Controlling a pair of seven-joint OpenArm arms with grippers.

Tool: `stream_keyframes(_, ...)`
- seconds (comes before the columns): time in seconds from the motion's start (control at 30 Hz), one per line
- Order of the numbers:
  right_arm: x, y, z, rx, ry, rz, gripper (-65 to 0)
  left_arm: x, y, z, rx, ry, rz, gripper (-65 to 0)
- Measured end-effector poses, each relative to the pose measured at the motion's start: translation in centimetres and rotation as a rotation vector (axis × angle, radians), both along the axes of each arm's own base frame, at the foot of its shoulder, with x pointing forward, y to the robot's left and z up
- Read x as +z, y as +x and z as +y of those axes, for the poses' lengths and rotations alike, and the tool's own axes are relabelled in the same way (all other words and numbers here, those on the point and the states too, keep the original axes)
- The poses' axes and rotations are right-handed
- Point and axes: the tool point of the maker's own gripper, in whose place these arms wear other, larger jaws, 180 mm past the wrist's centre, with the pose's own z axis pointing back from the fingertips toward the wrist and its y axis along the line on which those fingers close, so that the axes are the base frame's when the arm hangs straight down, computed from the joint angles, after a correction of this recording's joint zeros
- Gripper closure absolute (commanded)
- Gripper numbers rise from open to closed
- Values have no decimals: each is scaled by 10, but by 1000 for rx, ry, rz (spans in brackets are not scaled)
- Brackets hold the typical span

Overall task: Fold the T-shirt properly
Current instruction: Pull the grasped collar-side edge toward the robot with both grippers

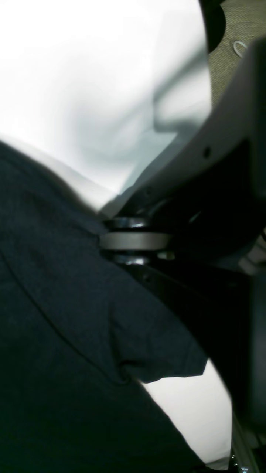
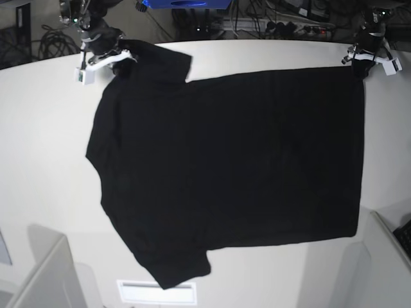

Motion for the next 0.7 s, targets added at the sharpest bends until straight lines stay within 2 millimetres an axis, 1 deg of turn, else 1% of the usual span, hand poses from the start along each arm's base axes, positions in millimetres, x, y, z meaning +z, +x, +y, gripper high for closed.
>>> stream_keyframes(0.13, 7, -14, 3, 18, -12, 28, 0, 5, -8, -2, -28, 30, 29, 0)
stream_keyframes(0.2, 11, -20, 4, 21, -11, 29, 0, 11, -12, -3, -45, 46, 32, 0)
stream_keyframes(0.33, 12, -25, 5, 24, -10, 37, 0, 22, -12, -4, -67, 73, 24, 0)
stream_keyframes(0.43, 14, -32, 5, 26, -11, 44, 0, 27, -18, -6, -82, 87, 35, 0)
stream_keyframes(0.5, 20, -35, 7, 32, -9, 41, 0, 29, -24, -7, -91, 95, 46, 0)
stream_keyframes(0.6, 29, -27, 10, 41, -7, 12, 0, 29, -28, -8, -94, 96, 54, 0)
stream_keyframes(0.7, 41, -8, 13, 48, -4, -45, 0, 30, -25, -10, -96, 96, 49, 0)
